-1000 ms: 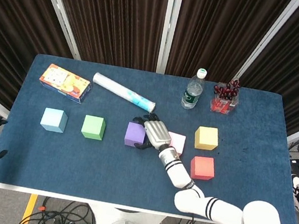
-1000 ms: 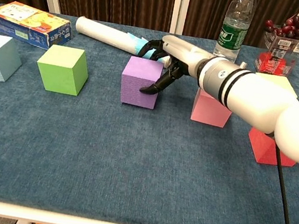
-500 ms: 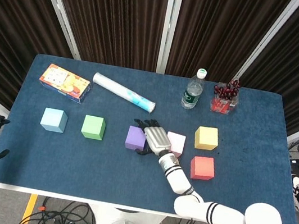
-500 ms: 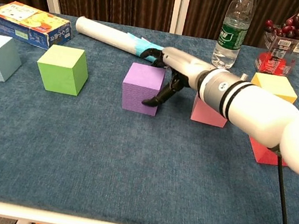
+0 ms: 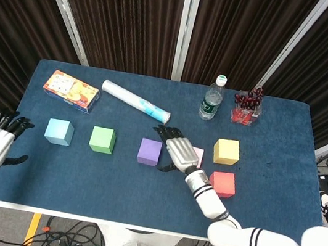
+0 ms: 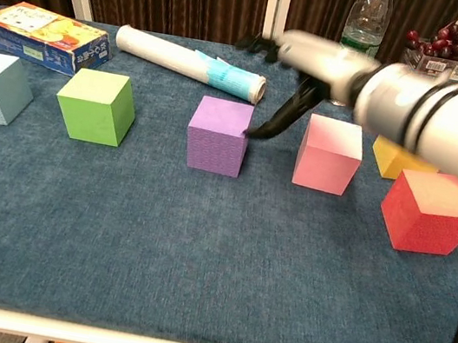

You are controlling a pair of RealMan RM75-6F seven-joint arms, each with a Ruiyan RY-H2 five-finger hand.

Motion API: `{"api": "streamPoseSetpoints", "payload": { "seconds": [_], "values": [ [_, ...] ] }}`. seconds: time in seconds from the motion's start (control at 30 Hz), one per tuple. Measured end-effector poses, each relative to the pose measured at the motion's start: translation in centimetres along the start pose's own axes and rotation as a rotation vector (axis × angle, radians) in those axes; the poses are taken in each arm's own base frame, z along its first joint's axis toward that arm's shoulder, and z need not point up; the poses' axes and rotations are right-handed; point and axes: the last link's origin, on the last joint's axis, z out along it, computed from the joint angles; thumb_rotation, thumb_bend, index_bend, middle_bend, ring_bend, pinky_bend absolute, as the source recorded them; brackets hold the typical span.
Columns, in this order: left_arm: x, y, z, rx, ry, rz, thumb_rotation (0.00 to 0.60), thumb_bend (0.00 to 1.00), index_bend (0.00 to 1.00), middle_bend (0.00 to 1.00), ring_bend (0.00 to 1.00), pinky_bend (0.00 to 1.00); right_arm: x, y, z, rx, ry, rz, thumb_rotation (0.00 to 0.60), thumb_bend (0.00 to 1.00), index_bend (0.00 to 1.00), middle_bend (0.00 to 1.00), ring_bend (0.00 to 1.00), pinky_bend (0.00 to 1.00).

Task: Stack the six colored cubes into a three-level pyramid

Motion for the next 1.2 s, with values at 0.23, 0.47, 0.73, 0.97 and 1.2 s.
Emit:
{"api": "streamPoseSetpoints", "payload": {
  "seconds": [0.23,0.47,0.73,0.97,1.2],
  "values": [
    [0.7,2.8,5.6,-0.121,-0.098,-0.104,0.6,0.11,0.28,0.21,0.09,0.04,6.5,2.7,-3.4,-0.035,0.077,-0.09,0.6,0.08,0.0,0.0,0.0,0.0],
    [-0.7,6.4,12.0,-0.197,-0.243,-0.139,0.6,0.11,0.26,0.21,0.09,0.05,10.8,5.5,-7.7,-0.092,0.147,-0.152,0.6,0.09,0.0,0.02,0.0,0.0],
    [-3.7,8.1,16.0,-0.165,-0.341,-0.097,0.6,0.11,0.24,0.21,0.09,0.05,11.3,8.3,-11.0,-0.157,0.17,-0.112,0.6,0.09,0.0,0.02,0.0,0.0],
    [-5.3,9.5,15.4,-0.169,-0.407,-0.111,0.6,0.11,0.24,0.21,0.09,0.05,10.9,9.2,-11.7,-0.162,0.162,-0.097,0.6,0.1,0.0,0.02,0.0,0.0],
    [-6.3,10.3,15.7,-0.159,-0.379,-0.057,0.6,0.11,0.24,0.21,0.09,0.05,10.3,9.7,-11.8,-0.163,0.154,-0.077,0.6,0.1,0.0,0.02,0.0,0.0]
  ]
}}
